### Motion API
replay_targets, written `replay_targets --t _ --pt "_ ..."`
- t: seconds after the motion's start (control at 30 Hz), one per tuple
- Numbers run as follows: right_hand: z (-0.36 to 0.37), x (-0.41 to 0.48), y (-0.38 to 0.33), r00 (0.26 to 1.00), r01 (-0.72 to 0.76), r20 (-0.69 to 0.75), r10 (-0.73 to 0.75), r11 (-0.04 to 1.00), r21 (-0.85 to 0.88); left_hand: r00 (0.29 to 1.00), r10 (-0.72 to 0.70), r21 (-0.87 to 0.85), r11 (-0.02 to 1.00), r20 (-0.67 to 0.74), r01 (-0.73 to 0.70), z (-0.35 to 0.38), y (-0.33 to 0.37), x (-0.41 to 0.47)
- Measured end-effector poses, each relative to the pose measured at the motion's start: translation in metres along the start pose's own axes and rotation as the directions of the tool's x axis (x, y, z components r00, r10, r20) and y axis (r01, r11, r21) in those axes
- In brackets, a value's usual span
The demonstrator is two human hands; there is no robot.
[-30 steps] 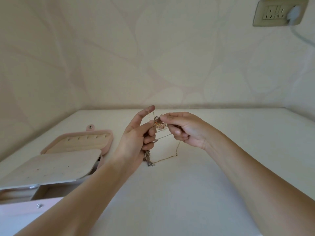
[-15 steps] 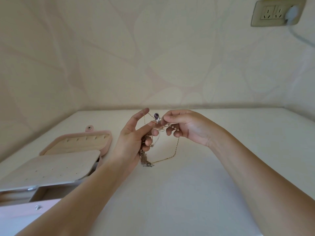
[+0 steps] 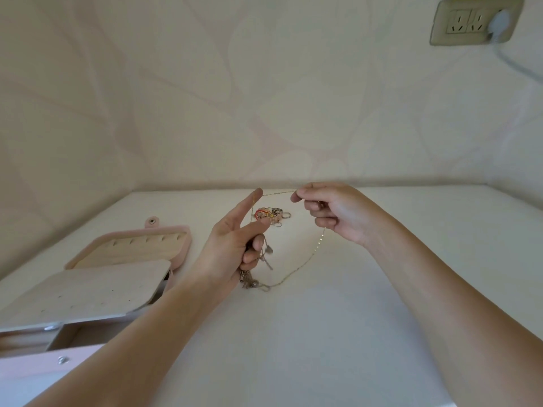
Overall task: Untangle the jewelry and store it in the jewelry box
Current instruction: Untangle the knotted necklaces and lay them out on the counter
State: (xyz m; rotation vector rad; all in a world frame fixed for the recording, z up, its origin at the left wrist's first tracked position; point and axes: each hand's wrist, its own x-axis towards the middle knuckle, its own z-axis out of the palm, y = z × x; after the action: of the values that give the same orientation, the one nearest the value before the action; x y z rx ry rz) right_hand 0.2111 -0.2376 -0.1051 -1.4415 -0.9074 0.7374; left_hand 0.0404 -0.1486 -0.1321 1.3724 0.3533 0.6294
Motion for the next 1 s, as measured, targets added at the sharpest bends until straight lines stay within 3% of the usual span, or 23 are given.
replay_targets --t 0.07,0.17,0.23,0.43,0.57,0.63,0.73,0.8,1.0 --pt "-0.007 -0.001 0.0 0.998 0.044 -0.044 -0.054 0.976 -0.214 0.999 0.031 0.118 0.993 0.007 -0.031 0.001 0.0 -0.001" --pt "-0.022 -0.004 0.001 0.978 0.05 -0.127 -0.164 0.783 -0.62 0.995 0.097 0.361 0.929 -0.024 -0.081 0.003 -0.003 -0.002" --pt "-0.032 -0.006 0.001 0.975 0.014 -0.149 -0.163 0.717 -0.696 0.99 0.127 0.456 0.886 -0.069 -0.082 0.003 -0.007 0.0" --pt "-0.038 -0.01 -0.004 0.977 -0.11 -0.212 -0.023 0.8 -0.59 0.968 0.186 0.613 0.789 -0.167 -0.046 0.004 -0.02 0.0" --pt "-0.045 -0.009 -0.006 0.96 -0.23 -0.257 0.108 0.826 -0.514 0.961 0.269 0.797 0.594 -0.064 -0.113 0.003 -0.027 -0.001" --pt "-0.052 -0.014 -0.008 0.947 -0.306 -0.238 0.214 0.824 -0.476 0.979 0.205 0.866 0.485 0.022 -0.121 0.005 -0.03 -0.003" --pt "-0.065 -0.021 -0.009 0.918 -0.395 -0.248 0.309 0.762 -0.513 0.984 -0.003 0.964 0.203 0.176 -0.172 0.005 -0.038 -0.004" --pt "-0.074 -0.02 -0.006 0.9 -0.433 -0.303 0.315 0.739 -0.516 0.978 -0.114 0.982 0.08 0.177 -0.168 0.001 -0.041 -0.005" --pt "-0.108 -0.013 0.007 0.801 -0.537 -0.555 0.225 0.68 -0.499 0.975 -0.219 0.999 -0.022 0.027 -0.033 -0.011 -0.038 -0.01"
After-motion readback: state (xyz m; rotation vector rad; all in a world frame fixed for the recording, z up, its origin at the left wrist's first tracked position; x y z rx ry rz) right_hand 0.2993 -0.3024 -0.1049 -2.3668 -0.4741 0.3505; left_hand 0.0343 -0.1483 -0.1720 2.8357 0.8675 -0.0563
